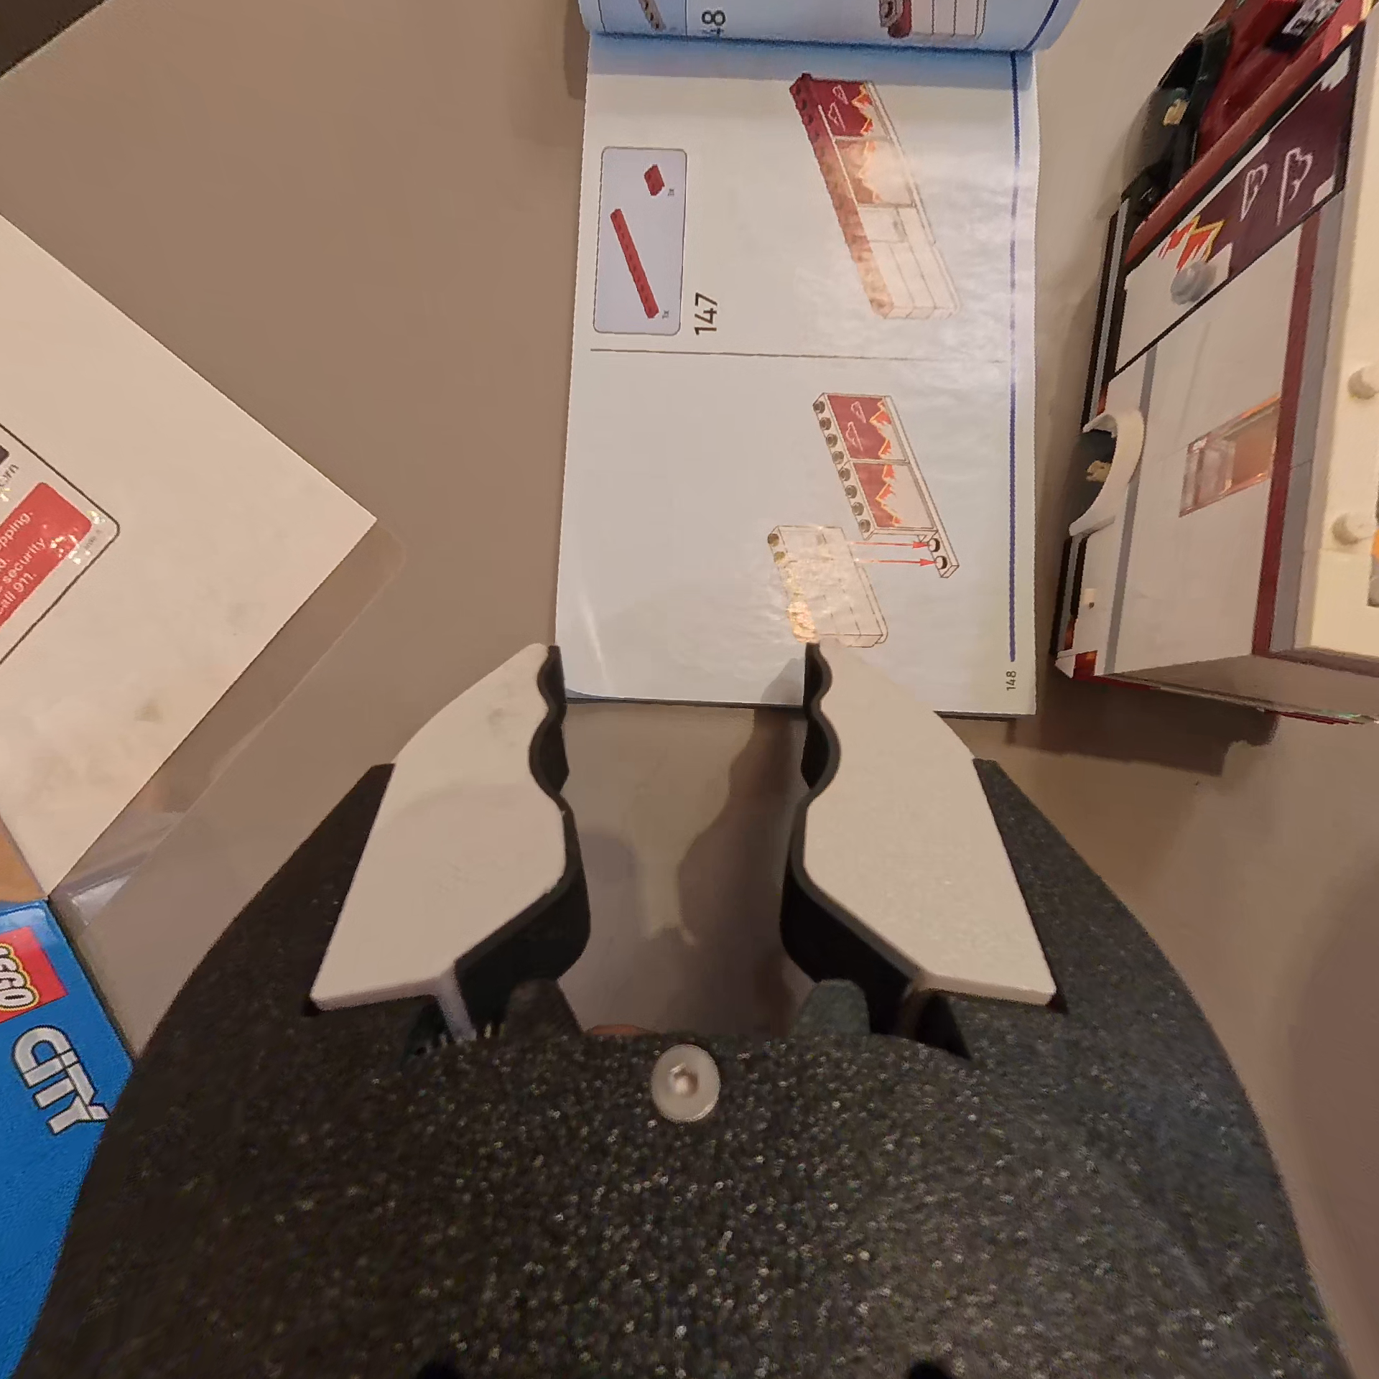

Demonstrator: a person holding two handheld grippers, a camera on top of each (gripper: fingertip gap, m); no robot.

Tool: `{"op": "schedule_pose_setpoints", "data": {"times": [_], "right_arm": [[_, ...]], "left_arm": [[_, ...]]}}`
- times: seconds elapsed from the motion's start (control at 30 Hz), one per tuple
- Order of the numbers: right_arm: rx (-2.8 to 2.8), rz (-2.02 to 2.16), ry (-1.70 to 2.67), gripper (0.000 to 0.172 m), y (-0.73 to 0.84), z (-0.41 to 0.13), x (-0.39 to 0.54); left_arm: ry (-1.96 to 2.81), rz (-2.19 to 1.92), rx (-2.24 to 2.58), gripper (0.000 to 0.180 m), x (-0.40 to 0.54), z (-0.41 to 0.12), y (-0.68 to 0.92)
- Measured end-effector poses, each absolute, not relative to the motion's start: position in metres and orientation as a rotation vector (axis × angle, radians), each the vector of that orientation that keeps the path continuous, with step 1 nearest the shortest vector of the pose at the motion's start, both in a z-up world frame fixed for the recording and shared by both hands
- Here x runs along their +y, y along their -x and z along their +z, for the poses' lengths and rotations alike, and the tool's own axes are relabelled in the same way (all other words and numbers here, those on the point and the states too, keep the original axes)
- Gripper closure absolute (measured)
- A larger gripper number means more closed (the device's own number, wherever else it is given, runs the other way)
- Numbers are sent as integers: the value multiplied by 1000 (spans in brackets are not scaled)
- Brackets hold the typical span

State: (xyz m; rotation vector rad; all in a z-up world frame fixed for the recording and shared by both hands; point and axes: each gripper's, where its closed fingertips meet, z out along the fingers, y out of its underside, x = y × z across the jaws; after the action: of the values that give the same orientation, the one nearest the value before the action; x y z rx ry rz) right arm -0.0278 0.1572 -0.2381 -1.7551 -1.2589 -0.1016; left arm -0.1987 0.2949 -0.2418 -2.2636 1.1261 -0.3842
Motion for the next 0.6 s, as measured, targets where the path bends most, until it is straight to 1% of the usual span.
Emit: {"op": "schedule_pose_setpoints", "data": {"times": [0.17, 0.6], "right_arm": [[-1260, -103, 1754, 172, 28, -238, 157], [-1262, -112, 1746, 172, 28, -238, 157]], "left_arm": [[2263, -435, 1073, 129, 298, -238, 200], [2291, -572, 827, 172, 314, -234, 212]]}}
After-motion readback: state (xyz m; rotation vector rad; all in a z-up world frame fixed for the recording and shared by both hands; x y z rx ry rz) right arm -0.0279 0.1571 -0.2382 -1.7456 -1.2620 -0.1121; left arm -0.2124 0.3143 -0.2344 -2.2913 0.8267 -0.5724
